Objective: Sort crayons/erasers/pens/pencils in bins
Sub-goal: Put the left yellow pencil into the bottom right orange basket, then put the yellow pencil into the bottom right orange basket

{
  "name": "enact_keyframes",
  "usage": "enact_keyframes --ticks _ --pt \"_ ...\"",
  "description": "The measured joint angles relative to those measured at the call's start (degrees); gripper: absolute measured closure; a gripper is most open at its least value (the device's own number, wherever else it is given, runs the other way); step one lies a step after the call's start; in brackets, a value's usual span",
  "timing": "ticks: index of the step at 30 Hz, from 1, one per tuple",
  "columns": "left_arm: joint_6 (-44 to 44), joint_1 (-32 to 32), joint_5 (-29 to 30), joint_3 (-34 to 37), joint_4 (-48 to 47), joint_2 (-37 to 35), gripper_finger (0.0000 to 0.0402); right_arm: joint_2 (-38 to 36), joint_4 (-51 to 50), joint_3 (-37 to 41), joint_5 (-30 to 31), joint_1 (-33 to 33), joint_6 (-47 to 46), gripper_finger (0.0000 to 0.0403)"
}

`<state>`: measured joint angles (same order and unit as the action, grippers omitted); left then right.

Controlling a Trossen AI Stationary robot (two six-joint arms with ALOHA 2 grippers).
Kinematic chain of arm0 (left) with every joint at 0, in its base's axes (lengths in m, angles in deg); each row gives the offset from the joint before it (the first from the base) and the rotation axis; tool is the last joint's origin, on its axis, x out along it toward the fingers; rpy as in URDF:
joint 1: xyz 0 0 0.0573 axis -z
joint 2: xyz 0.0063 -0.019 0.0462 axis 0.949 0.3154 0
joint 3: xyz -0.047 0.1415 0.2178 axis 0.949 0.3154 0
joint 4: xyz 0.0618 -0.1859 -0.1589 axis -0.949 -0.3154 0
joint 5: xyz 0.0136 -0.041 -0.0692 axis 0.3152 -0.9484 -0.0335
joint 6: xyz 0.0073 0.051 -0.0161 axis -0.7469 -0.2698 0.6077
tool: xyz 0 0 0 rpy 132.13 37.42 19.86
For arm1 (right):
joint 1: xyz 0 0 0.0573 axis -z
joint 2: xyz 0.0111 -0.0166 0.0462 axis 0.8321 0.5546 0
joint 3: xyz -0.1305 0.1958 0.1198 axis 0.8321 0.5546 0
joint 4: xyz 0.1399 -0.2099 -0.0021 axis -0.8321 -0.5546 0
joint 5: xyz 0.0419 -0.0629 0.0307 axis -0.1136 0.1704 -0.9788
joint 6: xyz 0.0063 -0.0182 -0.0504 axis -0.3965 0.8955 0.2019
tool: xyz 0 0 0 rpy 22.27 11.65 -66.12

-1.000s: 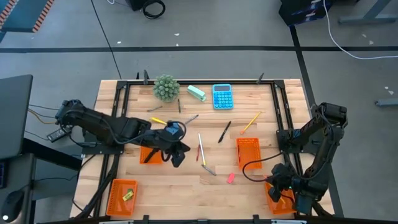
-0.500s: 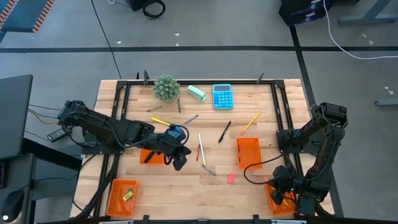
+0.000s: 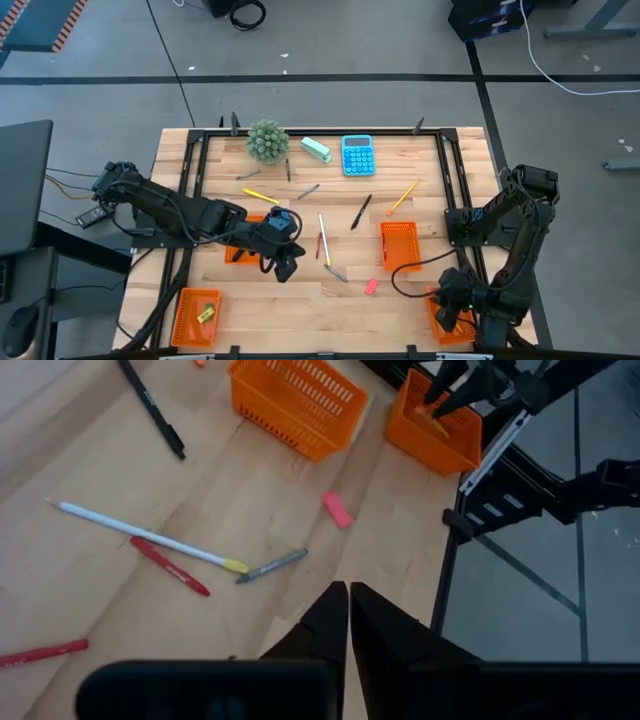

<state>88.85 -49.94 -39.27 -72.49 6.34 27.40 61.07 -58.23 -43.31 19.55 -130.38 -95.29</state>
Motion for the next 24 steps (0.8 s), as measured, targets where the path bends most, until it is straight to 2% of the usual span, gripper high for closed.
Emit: enact_keyframes --ticks 3,7,15,20,24 --pt "0.0 0.1 0.7 0.0 0.0 0.0 0.0375 0.0 -0.2 -1.6 0.0 0.0 0.2 0.0296" --pt "0.2 0.0 5.8 0.0 0.4 0.2 0.038 0.0 -2.4 -4.3 0.0 0.0 0.3 0.0297" --pt "-1.8 -0.3 7.5 0.1 4.3 1.3 0.0382 0.0 -18.7 -13.8 1.3 1.0 0.7 0.0297" --pt "-6.5 -1.1 9.2 0.1 5.2 2.4 0.0378 -1.2 -29.2 -19.7 1.5 5.4 1.5 0.0297" --pt "-7.7 -3.8 10.3 0.1 8.2 2.6 0.0381 -5.1 -29.6 -22.5 2.1 11.9 10.7 0.0297"
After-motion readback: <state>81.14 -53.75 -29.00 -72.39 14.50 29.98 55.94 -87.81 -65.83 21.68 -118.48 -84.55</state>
